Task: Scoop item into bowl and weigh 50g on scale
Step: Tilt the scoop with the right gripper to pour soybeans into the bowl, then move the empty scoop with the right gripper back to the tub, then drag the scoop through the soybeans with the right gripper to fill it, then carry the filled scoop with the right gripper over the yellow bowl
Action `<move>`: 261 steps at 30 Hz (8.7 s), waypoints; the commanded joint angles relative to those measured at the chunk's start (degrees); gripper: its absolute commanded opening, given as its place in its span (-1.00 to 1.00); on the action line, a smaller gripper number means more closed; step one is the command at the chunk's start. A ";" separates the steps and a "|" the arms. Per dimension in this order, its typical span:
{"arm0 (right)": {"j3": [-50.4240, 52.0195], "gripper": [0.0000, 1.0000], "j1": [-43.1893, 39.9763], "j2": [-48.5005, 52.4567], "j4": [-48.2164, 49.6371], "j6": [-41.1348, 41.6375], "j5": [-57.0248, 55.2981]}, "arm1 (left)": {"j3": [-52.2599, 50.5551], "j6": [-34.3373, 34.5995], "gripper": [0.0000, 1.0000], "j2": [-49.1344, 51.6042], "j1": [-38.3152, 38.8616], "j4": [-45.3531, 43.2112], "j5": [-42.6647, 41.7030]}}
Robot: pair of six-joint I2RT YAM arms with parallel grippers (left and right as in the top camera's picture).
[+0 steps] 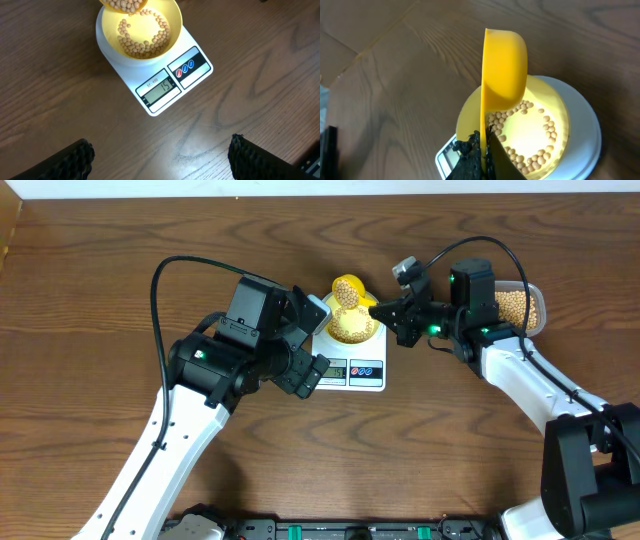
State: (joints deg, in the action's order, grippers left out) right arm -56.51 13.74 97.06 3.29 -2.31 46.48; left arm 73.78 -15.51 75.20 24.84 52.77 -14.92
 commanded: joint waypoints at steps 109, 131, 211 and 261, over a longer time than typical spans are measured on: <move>0.09 -0.98 -20.50 -18.84 -29.11 -34.36 -45.31 | -0.11 -0.96 0.77 -0.50 -0.17 0.33 -0.26; 0.11 -0.98 -24.85 -11.85 -31.06 -34.32 -44.39 | -0.11 -0.96 0.76 -0.50 -0.17 0.33 -0.26; 0.11 -0.98 -31.78 -3.17 -29.09 -17.11 -6.23 | -0.11 -0.96 0.76 -0.50 -0.17 0.33 -0.26; 0.11 -0.98 -42.49 -3.17 -22.16 12.74 13.16 | -0.11 -0.96 0.76 -0.50 -0.17 0.33 -0.28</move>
State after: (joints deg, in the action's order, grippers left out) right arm -56.51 -28.56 93.36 -19.11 4.93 55.72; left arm 73.78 -15.49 75.20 24.84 52.77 -14.92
